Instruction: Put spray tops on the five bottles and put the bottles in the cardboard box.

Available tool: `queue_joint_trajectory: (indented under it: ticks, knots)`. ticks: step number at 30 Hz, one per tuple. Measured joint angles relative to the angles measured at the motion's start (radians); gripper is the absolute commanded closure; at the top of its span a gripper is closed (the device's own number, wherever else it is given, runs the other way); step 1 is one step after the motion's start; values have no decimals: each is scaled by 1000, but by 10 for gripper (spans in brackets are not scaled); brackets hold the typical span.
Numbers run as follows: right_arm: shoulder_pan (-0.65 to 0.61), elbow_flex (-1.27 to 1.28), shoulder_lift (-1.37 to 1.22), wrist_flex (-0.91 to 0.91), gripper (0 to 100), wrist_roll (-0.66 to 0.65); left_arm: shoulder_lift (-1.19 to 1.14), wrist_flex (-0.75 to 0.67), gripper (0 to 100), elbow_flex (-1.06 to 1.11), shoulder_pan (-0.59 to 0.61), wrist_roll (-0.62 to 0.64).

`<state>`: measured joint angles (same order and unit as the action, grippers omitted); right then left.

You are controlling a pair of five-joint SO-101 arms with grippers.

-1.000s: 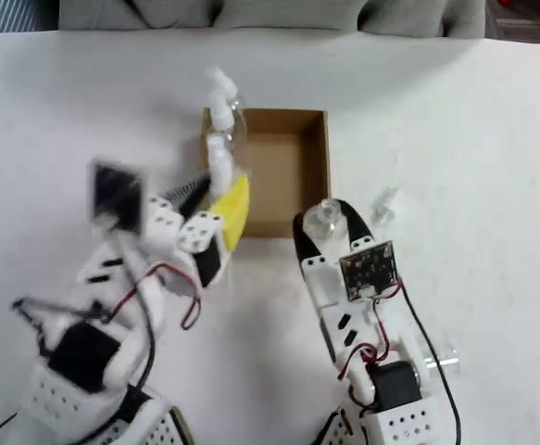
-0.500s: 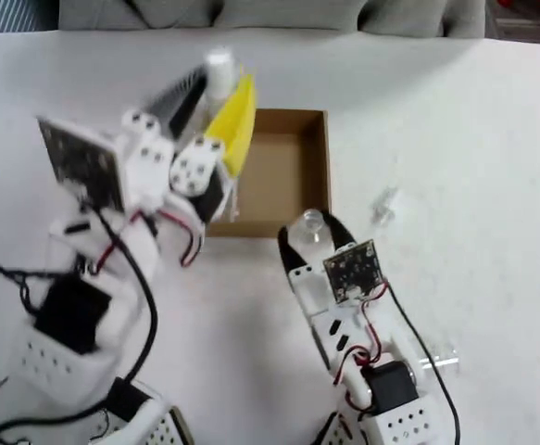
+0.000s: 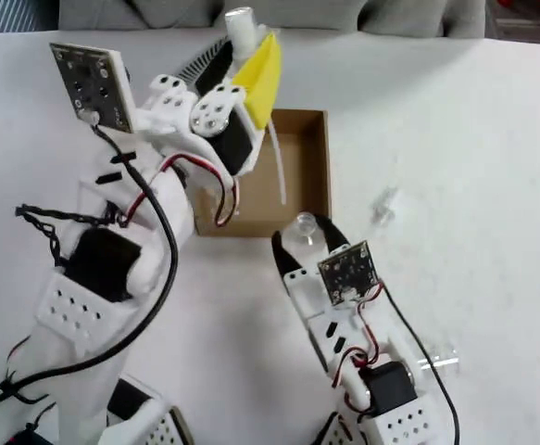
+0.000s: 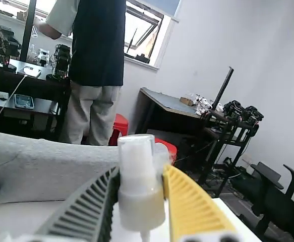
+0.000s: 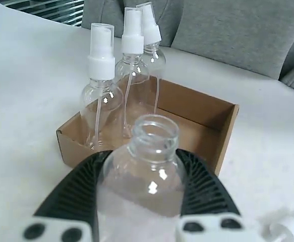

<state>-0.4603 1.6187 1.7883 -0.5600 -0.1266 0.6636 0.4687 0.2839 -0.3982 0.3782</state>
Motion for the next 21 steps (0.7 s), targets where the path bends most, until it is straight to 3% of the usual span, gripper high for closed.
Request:
queue_joint_trajectory:
  ticks: [11,21]
  knots:
    - [-84,0,0,-41,983,0,-2,-287,980,292,-23,28]
    - [-87,5,0,-41,983,0,181,-419,980,571,-25,28]
